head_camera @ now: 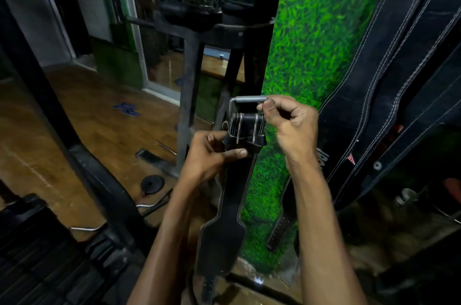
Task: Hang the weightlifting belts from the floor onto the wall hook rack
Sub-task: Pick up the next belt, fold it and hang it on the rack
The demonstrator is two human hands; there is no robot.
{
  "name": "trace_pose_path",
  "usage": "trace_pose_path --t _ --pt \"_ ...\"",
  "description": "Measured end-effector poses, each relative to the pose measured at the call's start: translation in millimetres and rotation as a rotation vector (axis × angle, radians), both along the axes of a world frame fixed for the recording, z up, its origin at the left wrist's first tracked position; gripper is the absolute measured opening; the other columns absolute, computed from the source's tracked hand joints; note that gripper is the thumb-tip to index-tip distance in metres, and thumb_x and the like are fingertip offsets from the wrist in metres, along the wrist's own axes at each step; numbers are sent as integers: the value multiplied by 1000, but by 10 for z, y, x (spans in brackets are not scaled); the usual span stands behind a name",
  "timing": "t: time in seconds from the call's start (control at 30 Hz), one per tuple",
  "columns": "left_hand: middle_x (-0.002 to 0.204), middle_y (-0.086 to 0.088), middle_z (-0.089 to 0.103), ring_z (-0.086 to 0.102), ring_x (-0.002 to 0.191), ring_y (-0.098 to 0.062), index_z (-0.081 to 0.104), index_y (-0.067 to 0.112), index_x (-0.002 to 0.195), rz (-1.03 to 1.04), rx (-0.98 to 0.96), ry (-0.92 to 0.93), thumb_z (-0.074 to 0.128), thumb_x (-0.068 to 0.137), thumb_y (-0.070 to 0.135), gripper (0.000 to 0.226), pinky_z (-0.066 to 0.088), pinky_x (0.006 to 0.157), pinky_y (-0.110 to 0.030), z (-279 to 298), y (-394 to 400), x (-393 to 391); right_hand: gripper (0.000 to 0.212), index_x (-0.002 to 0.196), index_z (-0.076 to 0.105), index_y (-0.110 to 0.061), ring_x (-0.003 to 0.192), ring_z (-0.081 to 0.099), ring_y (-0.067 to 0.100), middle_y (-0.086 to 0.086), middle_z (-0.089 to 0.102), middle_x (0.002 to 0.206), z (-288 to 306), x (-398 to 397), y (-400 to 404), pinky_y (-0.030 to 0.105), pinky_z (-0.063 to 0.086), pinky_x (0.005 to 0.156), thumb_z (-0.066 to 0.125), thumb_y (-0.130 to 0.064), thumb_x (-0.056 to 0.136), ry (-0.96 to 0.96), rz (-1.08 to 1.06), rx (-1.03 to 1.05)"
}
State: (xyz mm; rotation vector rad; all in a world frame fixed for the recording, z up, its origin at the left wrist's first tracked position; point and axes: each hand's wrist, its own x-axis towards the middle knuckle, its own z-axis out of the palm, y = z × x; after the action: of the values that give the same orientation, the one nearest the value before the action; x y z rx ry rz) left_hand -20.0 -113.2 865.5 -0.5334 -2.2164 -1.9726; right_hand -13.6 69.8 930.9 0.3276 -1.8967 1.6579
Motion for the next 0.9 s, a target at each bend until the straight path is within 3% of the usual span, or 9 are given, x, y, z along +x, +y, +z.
trace_pose_path --t 0.13,0.27,0.33,0.47,0.6,0.7,0.77,0.83,0.9 --pt "99 -23 77 71 81 -27 75 -8 104 100 101 48 94 62 28 58 61 66 -32 332 -82 28 7 83 81 -16 90 71 7 2 76 88 62 -81 41 34 56 90 79 -11 87 38 -81 -74" --pt "101 -13 77 69 83 -6 80 7 106 241 133 302 78 92 24 22 55 75 -21 721 97 -188 8 81 82 -14 89 71 8 4 77 87 272 -242 93 32 56 91 79 -8 86 45 -128 -145" --pt "95 -10 79 69 81 -1 82 3 102 259 171 337 74 94 19 20 52 74 -16 869 314 -428 8 82 82 -14 87 71 7 3 76 86 421 -332 124 30 56 89 79 -7 86 56 -137 -158" --pt "78 -5 78 65 68 -6 83 7 86 244 232 378 76 90 21 16 50 63 -23 1291 638 -802 9 83 81 -12 83 71 2 -1 77 82 825 -474 292 20 54 84 77 -6 88 64 -177 -196" --pt "54 9 64 49 49 -1 83 13 77 253 226 433 75 83 37 26 37 54 -21 1866 964 -1103 9 93 81 -4 85 72 5 3 80 86 1289 -646 531 18 53 80 79 -10 88 116 -237 -263" --pt "42 16 52 43 43 7 84 14 76 282 237 484 79 83 35 23 32 53 -20 2319 1193 -1271 11 92 83 -10 78 70 2 -4 80 83 1734 -789 770 22 53 75 78 -20 90 155 -321 -151" --pt "45 13 58 57 47 -2 84 13 76 309 220 515 80 83 34 22 36 54 -22 2584 1312 -1366 13 90 83 -13 70 67 2 -8 78 77 1999 -866 903 26 52 70 78 -25 91 193 -399 -41" --pt "63 2 75 74 68 -19 85 14 83 349 177 535 78 83 36 23 48 61 -27 2832 1408 -1437 16 85 83 -13 61 59 1 -8 72 66 2217 -941 1000 24 49 65 78 -27 91 253 -517 79" --pt "76 -10 79 76 82 -29 84 12 84 379 127 553 77 84 35 24 54 70 -33 3067 1512 -1532 20 79 81 -13 59 59 4 -1 72 64 2420 -1017 1053 27 51 63 78 -30 89 317 -639 180"
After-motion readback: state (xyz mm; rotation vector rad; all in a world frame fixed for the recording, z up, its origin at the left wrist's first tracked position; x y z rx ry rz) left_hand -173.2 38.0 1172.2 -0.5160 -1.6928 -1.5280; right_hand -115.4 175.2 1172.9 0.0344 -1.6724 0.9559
